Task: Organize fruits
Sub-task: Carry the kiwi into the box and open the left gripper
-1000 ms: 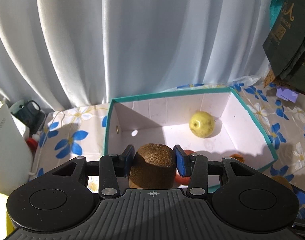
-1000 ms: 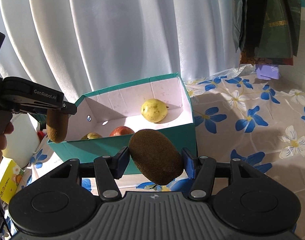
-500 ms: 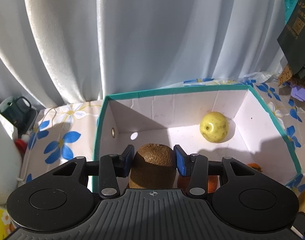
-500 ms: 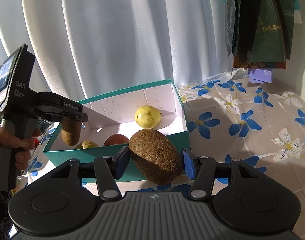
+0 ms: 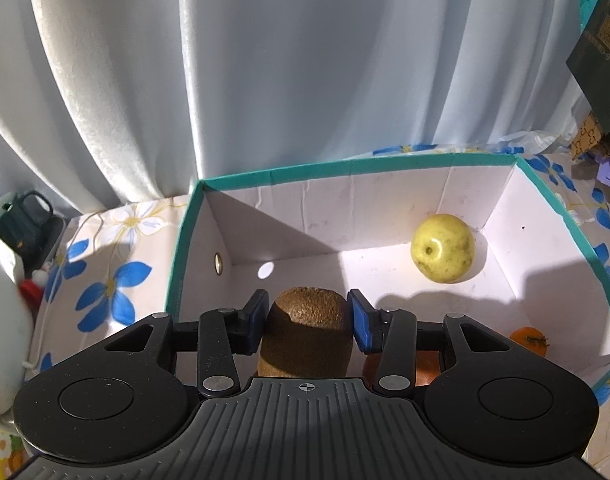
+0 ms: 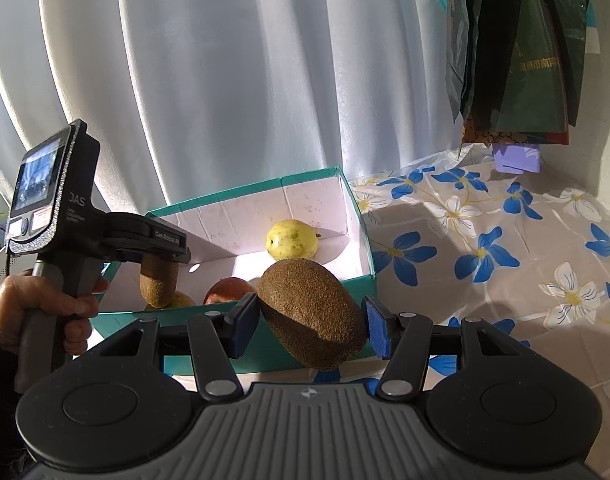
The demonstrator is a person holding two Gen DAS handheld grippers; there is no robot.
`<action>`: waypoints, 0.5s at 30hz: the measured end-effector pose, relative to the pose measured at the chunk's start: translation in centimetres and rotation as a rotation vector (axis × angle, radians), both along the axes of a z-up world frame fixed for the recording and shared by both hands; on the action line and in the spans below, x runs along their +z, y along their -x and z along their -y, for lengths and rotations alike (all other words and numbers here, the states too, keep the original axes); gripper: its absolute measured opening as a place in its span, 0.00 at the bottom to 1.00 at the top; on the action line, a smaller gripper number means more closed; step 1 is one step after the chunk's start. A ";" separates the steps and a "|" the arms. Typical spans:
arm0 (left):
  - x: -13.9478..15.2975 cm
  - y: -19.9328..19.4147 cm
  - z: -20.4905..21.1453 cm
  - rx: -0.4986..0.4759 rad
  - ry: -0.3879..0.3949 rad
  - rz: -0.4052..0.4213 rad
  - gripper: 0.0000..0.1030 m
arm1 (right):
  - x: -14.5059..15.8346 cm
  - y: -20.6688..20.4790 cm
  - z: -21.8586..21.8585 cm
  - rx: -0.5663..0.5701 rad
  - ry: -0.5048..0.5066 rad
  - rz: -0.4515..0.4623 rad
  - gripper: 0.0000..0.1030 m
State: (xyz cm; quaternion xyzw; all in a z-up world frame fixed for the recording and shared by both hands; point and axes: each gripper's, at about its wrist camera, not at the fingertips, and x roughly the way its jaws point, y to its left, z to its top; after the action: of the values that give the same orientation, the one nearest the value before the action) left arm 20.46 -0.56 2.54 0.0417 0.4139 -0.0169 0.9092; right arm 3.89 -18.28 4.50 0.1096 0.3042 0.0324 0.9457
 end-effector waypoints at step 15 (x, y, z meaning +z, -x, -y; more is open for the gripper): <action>-1.0 -1.1 -0.6 0.028 0.025 -0.017 0.67 | 0.2 -0.6 -0.1 0.013 0.004 0.009 0.54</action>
State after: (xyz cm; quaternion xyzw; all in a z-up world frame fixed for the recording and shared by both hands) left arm 21.53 0.07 1.53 0.0241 0.4219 -0.0097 0.9063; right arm 4.44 -18.14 4.75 0.1056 0.3009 0.0385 0.9470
